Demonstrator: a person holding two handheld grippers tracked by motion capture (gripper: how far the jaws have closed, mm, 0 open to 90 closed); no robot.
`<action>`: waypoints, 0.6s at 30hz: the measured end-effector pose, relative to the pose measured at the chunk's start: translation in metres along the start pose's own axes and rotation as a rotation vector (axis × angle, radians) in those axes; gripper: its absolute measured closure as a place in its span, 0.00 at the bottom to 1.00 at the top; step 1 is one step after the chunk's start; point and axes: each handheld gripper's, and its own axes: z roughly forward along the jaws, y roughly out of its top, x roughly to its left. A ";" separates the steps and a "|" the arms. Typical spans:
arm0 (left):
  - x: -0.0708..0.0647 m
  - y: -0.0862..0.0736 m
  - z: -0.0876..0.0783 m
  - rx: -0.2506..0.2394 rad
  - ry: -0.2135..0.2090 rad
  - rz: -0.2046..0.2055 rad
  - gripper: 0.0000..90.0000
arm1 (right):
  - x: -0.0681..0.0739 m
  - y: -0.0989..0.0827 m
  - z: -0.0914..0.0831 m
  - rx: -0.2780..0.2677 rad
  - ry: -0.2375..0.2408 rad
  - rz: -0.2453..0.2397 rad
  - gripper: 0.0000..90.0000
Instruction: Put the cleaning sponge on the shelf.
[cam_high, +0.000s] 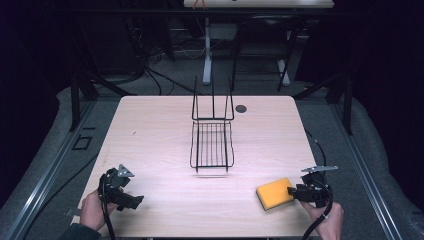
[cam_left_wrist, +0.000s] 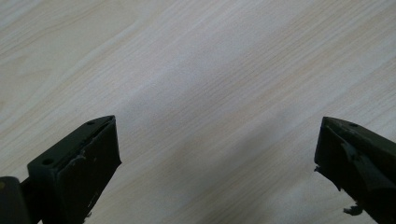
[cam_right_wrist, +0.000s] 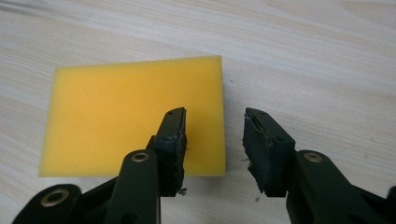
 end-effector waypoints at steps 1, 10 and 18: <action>0.000 0.000 0.000 0.001 0.000 0.001 0.00 | 0.000 0.000 0.001 0.002 0.002 0.001 0.66; 0.000 0.000 0.000 0.004 -0.001 0.000 0.00 | -0.001 -0.003 0.005 0.006 0.035 0.013 0.80; 0.000 -0.001 -0.001 -0.003 -0.005 -0.004 0.00 | 0.000 -0.005 0.005 -0.007 0.038 0.008 0.94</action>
